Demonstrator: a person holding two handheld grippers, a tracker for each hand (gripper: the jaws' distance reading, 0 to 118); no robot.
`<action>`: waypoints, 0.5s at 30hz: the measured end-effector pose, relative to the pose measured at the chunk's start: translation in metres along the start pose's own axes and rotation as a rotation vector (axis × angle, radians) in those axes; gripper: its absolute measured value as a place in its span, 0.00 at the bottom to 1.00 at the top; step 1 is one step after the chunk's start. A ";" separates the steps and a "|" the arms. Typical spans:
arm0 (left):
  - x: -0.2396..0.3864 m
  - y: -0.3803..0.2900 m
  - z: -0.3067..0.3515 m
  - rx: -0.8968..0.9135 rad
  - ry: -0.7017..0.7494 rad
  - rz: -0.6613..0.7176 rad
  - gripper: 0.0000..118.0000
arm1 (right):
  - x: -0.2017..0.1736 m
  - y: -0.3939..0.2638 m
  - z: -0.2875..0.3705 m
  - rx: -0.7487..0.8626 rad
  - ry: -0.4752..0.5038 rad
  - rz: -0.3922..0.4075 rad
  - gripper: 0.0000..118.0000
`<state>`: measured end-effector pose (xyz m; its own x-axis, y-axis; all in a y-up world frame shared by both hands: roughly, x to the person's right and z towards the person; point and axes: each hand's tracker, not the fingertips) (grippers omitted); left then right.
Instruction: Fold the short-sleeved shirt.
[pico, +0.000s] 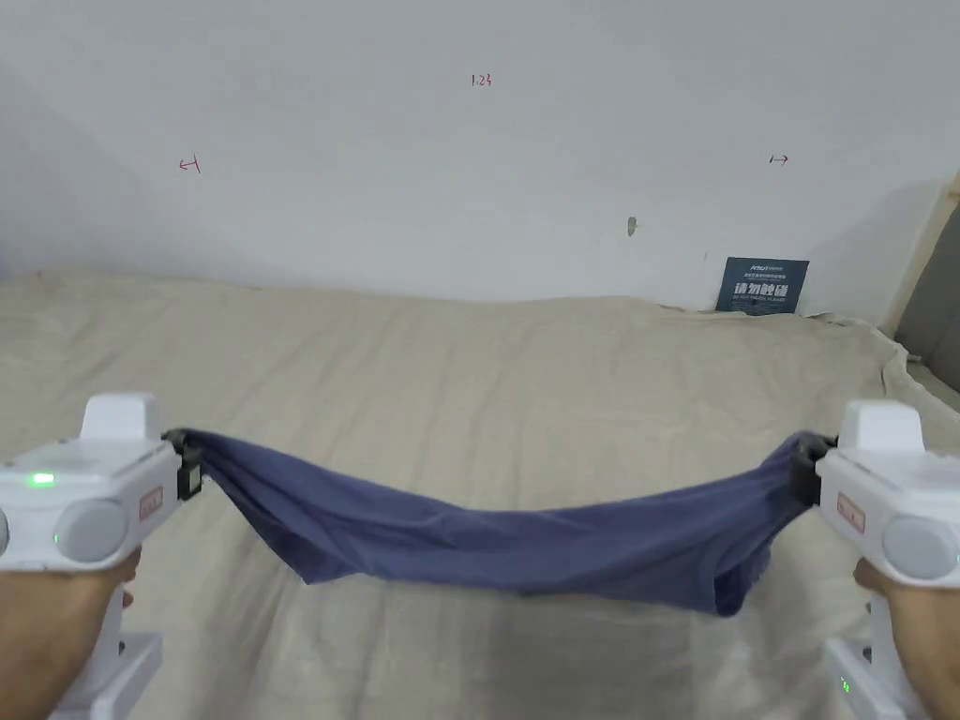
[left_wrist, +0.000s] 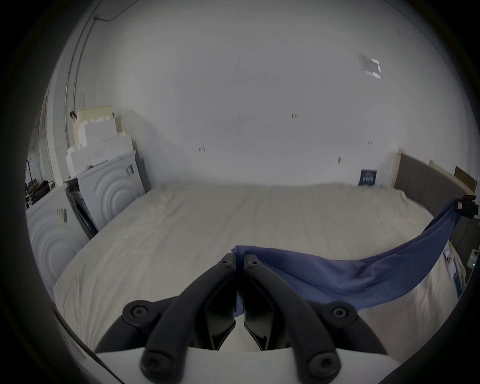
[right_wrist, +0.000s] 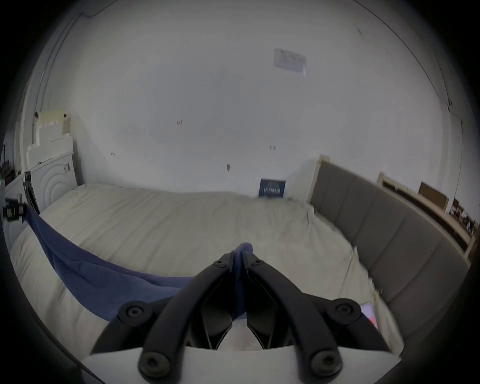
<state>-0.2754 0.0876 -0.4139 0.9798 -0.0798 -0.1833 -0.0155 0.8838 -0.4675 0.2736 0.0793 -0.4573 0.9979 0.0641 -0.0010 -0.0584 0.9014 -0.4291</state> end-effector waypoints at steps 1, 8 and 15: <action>-0.002 -0.012 0.004 -0.019 0.000 0.003 0.01 | 0.000 -0.013 0.004 -0.008 -0.003 -0.011 0.04; -0.012 -0.117 0.046 -0.175 -0.035 0.017 0.01 | -0.008 -0.124 0.057 -0.134 0.006 -0.041 0.04; -0.034 -0.190 0.078 -0.286 -0.030 0.030 0.01 | -0.013 -0.198 0.119 -0.221 0.018 -0.143 0.04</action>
<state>-0.2900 -0.0423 -0.2516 0.9834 -0.0385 -0.1770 -0.0957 0.7195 -0.6879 0.2691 -0.0491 -0.2650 0.9961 -0.0668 0.0583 0.0886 0.7852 -0.6129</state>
